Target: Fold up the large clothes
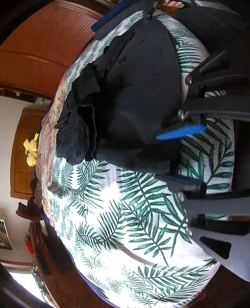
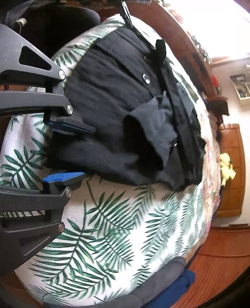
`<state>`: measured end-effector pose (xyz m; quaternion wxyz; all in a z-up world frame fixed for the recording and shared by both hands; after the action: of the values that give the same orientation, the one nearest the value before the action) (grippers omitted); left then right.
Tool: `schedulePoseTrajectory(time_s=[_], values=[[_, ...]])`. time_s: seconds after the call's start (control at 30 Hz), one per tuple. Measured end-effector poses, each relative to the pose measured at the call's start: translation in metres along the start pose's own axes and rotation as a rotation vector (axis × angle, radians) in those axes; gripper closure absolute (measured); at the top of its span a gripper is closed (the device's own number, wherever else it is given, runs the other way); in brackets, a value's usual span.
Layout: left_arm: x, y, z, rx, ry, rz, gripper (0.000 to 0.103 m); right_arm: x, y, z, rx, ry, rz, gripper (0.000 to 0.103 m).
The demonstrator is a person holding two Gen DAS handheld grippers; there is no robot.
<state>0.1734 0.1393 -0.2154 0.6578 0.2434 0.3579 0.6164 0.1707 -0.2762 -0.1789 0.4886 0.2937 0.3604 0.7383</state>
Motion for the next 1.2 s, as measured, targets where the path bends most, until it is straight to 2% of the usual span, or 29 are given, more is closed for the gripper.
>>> schedulePoseTrajectory(time_s=[0.1, 0.13, 0.2, 0.3, 0.47, 0.63, 0.83, 0.93, 1.2], values=[[0.003, 0.002, 0.001, -0.004, 0.017, -0.011, 0.089, -0.003, -0.001, -0.001, 0.002, -0.014, 0.019, 0.069], [0.004, 0.003, 0.002, -0.009, 0.023, -0.017, 0.096, -0.003, -0.001, 0.000, 0.002, -0.016, 0.019, 0.072], [0.003, 0.011, 0.007, -0.035, 0.036, -0.036, 0.100, -0.002, 0.000, 0.002, 0.003, -0.013, 0.029, 0.084], [-0.006, 0.034, 0.021, -0.105, 0.004, -0.007, 0.101, 0.002, 0.007, 0.010, -0.025, 0.001, 0.041, 0.092], [-0.027, 0.083, 0.056, -0.209, -0.023, -0.037, 0.102, 0.010, 0.041, 0.037, -0.123, 0.014, 0.037, 0.094], [-0.040, 0.125, 0.072, -0.284, -0.049, -0.046, 0.102, 0.022, 0.084, 0.059, -0.213, 0.044, 0.031, 0.095], [-0.049, 0.170, 0.068, -0.349, -0.096, -0.022, 0.103, 0.028, 0.129, 0.059, -0.287, 0.069, 0.012, 0.096], [-0.056, 0.202, 0.063, -0.409, -0.112, -0.013, 0.103, 0.028, 0.152, 0.055, -0.320, 0.069, 0.009, 0.096], [-0.067, 0.272, 0.043, -0.503, -0.126, -0.054, 0.103, 0.045, 0.215, 0.046, -0.412, 0.115, 0.021, 0.096]])
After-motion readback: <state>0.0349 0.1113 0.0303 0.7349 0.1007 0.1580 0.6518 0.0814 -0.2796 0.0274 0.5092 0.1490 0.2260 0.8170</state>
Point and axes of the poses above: each gripper's, at about its wrist camera, not at the fingertips, and y roughly against the way its jaws point, x to its left, z to its top, the point moved 8 cm from there along -y, roughly the way its jaws point, and after that the axes turned 4 degrees about x, right-handed, at the moved point
